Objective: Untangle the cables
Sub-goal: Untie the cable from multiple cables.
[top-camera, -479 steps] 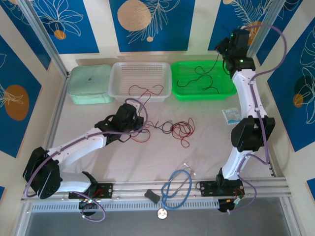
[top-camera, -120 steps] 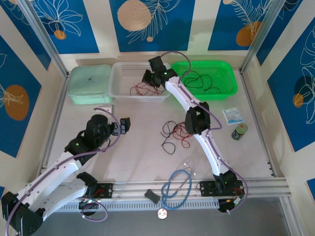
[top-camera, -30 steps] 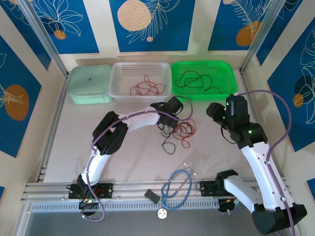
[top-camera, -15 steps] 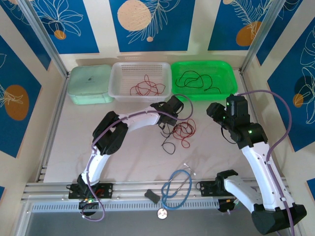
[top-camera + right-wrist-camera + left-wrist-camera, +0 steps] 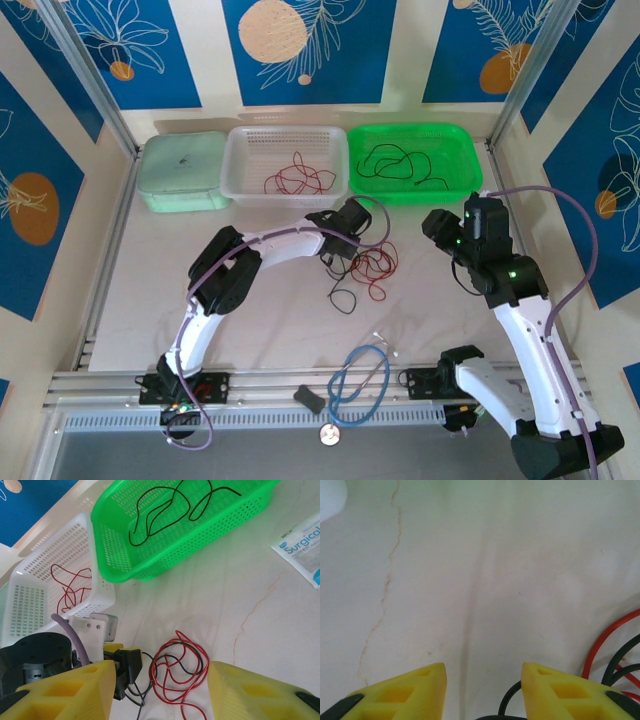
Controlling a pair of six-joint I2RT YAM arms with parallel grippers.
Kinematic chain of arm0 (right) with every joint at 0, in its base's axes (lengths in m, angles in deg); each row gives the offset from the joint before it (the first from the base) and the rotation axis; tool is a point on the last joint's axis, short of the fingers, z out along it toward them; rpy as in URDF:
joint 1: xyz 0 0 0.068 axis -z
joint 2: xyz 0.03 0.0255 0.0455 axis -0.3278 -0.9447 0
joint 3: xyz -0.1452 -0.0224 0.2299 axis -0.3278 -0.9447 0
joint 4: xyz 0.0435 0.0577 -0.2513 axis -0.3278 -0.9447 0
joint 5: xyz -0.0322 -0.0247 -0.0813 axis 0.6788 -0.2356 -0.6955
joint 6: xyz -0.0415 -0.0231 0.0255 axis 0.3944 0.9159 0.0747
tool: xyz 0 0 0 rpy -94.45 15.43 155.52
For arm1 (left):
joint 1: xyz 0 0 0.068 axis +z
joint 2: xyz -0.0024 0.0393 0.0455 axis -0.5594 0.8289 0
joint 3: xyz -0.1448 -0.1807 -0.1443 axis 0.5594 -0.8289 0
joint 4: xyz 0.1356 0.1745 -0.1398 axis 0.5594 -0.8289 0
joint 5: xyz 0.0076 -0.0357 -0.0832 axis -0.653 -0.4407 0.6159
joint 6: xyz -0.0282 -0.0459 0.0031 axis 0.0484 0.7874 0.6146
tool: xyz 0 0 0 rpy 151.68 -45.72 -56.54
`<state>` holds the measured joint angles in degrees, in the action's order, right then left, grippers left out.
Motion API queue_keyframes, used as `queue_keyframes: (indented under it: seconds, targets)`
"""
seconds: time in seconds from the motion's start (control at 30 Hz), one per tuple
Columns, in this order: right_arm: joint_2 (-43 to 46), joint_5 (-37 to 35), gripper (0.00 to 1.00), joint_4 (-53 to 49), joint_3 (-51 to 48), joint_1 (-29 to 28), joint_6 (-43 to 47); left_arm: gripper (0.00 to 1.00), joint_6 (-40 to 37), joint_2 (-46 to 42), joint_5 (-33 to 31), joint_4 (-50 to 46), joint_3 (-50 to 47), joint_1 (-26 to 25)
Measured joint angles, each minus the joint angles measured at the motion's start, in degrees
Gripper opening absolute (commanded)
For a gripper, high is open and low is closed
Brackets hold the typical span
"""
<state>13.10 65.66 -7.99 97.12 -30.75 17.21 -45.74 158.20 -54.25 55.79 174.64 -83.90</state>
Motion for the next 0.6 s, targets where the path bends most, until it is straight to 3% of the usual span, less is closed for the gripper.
queue_keyframes:
  seconds: [0.17,0.37,0.6]
  targets:
    - [0.0,0.2,0.51,0.0,0.0,0.0,0.0,0.43,0.0,0.0,0.0,0.0,-0.1,0.0]
    - [0.1,0.4,0.51,0.0,0.0,0.1,0.0,0.24,-0.2,0.3,-0.5,0.0,-0.1,0.0]
    - [0.6,0.4,0.51,0.0,0.0,0.2,0.0,0.11,-0.2,1.3,-1.7,0.0,-0.5,0.0]
